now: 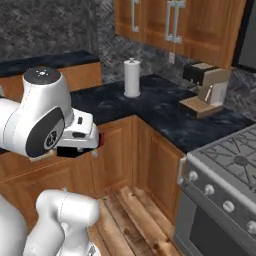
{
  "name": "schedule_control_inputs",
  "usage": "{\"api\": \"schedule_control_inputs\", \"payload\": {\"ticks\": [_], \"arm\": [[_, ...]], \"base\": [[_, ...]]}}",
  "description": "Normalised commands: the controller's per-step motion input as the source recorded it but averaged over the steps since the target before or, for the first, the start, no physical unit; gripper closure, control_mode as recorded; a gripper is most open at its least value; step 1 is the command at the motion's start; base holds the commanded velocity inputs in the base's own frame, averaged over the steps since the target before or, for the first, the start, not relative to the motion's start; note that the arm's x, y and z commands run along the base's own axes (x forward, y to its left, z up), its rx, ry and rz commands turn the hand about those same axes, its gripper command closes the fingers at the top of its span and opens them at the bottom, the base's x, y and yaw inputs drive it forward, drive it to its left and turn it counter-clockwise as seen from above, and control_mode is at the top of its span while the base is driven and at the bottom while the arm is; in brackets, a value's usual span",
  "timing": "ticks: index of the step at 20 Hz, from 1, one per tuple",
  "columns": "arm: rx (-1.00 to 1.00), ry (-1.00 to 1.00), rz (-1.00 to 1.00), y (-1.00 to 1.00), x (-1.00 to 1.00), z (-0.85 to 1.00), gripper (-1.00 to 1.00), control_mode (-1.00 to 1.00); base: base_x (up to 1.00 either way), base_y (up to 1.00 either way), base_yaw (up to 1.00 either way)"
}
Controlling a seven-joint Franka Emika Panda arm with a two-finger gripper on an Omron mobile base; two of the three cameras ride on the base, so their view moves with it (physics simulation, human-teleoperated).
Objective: Retrieve the tupperware and aluminum foil from the cabinet and place them on the dining counter near the plate with kebab skewer and mushroom to prepare for storing leftovers.
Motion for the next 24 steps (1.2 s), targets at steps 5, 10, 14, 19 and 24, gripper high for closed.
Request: {"api": "schedule_control_inputs", "payload": {"ticks": [5,10,14,19,24], "arm": [[0.00,0.00,0.00,0.00,0.00,0.00,1.00,1.00],[0.00,0.00,0.00,0.00,0.00,0.00,1.00,1.00],[0.00,0.00,0.00,0.00,0.00,0.00,1.00,1.00],[0.00,0.00,0.00,0.00,0.00,0.00,1.00,1.00],[0.00,0.00,0.00,0.00,0.00,0.00,1.00,1.00]], "base": [[-0.33,0.44,0.99],[-0.24,0.53,0.95],[0.01,0.80,0.77],[0.25,1.00,0.58],[0.52,1.00,0.40]]}}
